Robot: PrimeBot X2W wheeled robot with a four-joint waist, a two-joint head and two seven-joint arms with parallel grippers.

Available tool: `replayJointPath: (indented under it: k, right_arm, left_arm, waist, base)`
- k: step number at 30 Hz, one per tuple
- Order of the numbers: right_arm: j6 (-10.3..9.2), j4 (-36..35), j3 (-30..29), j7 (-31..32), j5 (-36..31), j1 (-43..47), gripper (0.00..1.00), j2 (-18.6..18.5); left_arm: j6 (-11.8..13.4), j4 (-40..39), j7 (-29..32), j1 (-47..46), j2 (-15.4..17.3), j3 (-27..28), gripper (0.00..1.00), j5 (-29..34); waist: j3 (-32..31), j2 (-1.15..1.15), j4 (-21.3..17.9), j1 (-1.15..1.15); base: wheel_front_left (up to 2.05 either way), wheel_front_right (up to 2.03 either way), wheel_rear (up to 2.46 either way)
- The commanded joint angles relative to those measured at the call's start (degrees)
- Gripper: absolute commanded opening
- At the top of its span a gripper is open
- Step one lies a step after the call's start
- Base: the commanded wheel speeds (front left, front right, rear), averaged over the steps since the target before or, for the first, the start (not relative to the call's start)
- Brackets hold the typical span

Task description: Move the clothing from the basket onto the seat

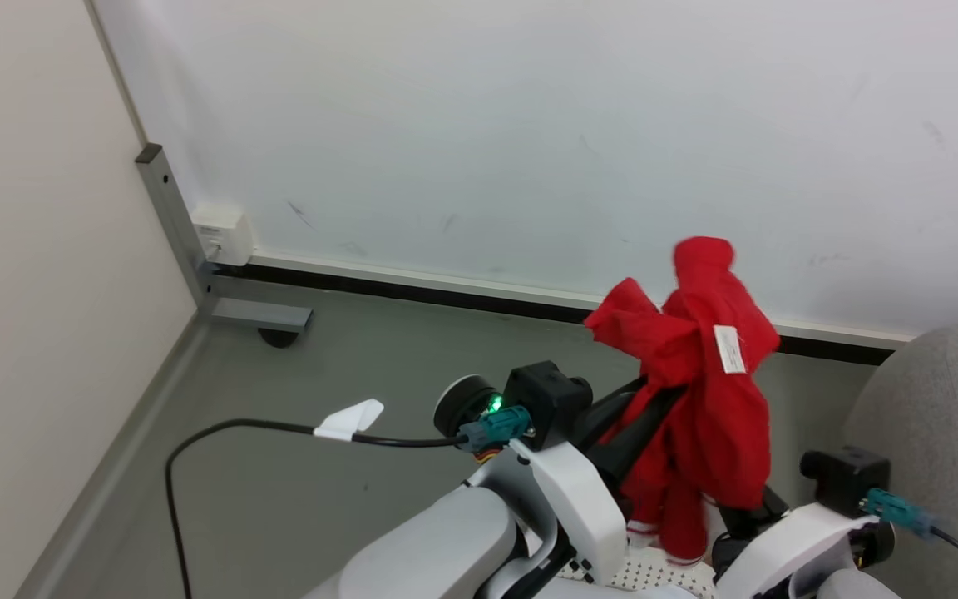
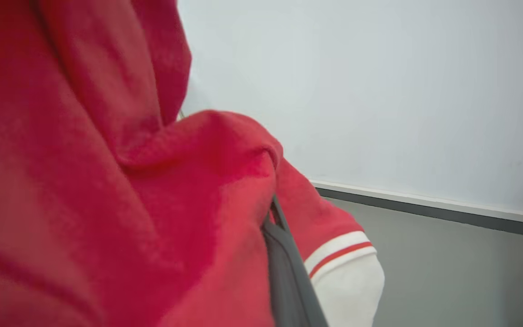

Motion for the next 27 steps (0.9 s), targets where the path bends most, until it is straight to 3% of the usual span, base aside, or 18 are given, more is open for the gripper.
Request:
replayJointPath:
  k: [1, 7, 9, 10, 20, 27]
  right_arm:
    - [-0.13, -1.1, -1.8, -0.2, 0.5, 1.5, 0.0, 0.0]
    - [-0.13, -5.9, -9.3, -0.2, 3.6, 4.0, 0.0, 0.9]
    - [-0.13, -7.7, -11.6, -0.2, 4.8, 4.4, 0.0, 0.8]
    - [-0.12, -8.8, -13.0, -0.2, 5.8, 4.6, 0.0, 1.0]
    - [-0.12, -17.1, -24.8, -0.2, 6.3, 5.6, 0.0, -1.4]
    - [-0.12, -20.6, -28.4, -0.1, 4.0, 6.4, 0.0, -4.3]
  left_arm:
    - [0.2, 0.1, -0.2, 0.8, 0.4, 0.2, 0.0, -0.5]
    - [1.2, 1.0, 0.0, 1.8, 1.2, 0.2, 0.0, -0.9]
    - [1.2, 1.1, 0.0, 2.4, 1.3, -0.1, 0.89, -1.0]
    - [1.2, 1.1, 0.0, 2.6, 1.4, -0.3, 1.0, -1.1]
    - [1.8, 1.3, -1.3, 4.2, 2.5, -1.0, 1.0, -0.9]
    - [2.3, 1.5, -2.8, 3.6, 2.8, -0.9, 1.0, 0.5]
  waist:
    - [0.2, 0.0, -0.2, 0.0]
    - [0.6, 0.0, -1.8, 0.0]
    - [0.8, 0.0, -2.7, 0.0]
    - [0.9, 0.0, -3.2, 0.0]
    - [2.2, 0.0, -11.5, 0.0]
    - [3.6, 0.0, -20.1, 0.0]
  base:
    - [0.0, 0.0, 0.0]
    - [0.0, 0.0, 0.0]
    - [0.0, 0.0, 0.0]
    - [0.0, 0.0, 0.0]
    - [0.0, 0.0, 0.0]
    - [0.0, 0.0, 0.0]
